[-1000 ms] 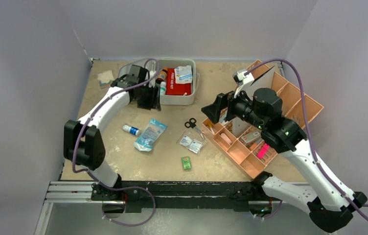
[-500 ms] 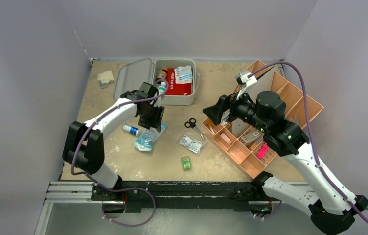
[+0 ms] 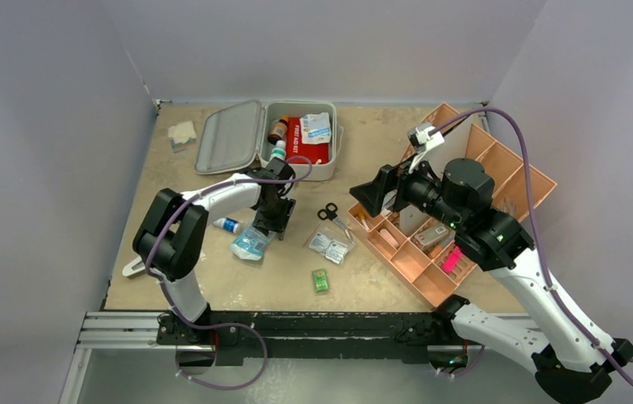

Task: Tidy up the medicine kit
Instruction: Pick up the medical item at the center of the board.

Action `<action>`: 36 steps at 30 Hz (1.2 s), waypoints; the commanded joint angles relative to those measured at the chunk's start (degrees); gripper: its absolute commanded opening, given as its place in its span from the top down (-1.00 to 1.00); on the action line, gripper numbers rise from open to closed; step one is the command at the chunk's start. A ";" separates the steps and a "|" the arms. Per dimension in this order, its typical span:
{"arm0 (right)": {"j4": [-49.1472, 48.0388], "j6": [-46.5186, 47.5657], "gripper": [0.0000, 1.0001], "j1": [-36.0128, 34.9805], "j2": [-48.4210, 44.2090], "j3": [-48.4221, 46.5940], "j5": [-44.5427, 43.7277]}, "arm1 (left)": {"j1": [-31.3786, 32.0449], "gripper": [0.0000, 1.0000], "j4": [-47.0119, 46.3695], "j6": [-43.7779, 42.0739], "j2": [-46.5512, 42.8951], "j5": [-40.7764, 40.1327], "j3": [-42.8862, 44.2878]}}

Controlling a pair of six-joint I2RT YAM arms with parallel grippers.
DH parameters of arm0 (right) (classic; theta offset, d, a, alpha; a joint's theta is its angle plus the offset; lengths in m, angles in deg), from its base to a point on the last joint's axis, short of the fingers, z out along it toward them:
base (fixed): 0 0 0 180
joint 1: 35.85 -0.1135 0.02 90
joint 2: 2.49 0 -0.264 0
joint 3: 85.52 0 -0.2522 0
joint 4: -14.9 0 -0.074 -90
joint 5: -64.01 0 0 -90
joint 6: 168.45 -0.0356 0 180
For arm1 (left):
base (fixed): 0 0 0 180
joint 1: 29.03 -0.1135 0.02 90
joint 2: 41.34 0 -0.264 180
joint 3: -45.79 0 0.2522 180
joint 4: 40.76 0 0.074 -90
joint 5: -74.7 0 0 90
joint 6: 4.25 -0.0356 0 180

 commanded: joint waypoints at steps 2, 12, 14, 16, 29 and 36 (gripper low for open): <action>-1.24 -0.02 -0.98 -0.25 -1.24 0.06 0.35 | 0.47 0.19 -1.93 1.57 0.61 -4.53 -0.33; -1.88 0.04 -0.98 -0.24 -1.11 0.33 0.57 | 3.48 0.02 -1.66 1.62 -1.33 -15.40 -0.41; -1.75 0.15 -0.98 -0.24 -1.14 0.34 0.64 | 4.24 -0.01 -0.83 1.69 -1.54 -17.41 -0.30; -1.77 0.14 -0.98 -0.23 -1.12 0.52 0.88 | 4.95 -0.03 0.15 1.90 -1.80 -19.55 0.00; -1.94 0.14 -0.98 -0.27 -1.10 0.52 1.36 | 6.86 0.28 2.30 2.82 1.61 -28.70 -0.12; -1.87 0.26 -0.98 -0.23 -1.11 0.61 1.36 | 10.27 1.00 6.03 3.31 -0.71 -29.42 4.21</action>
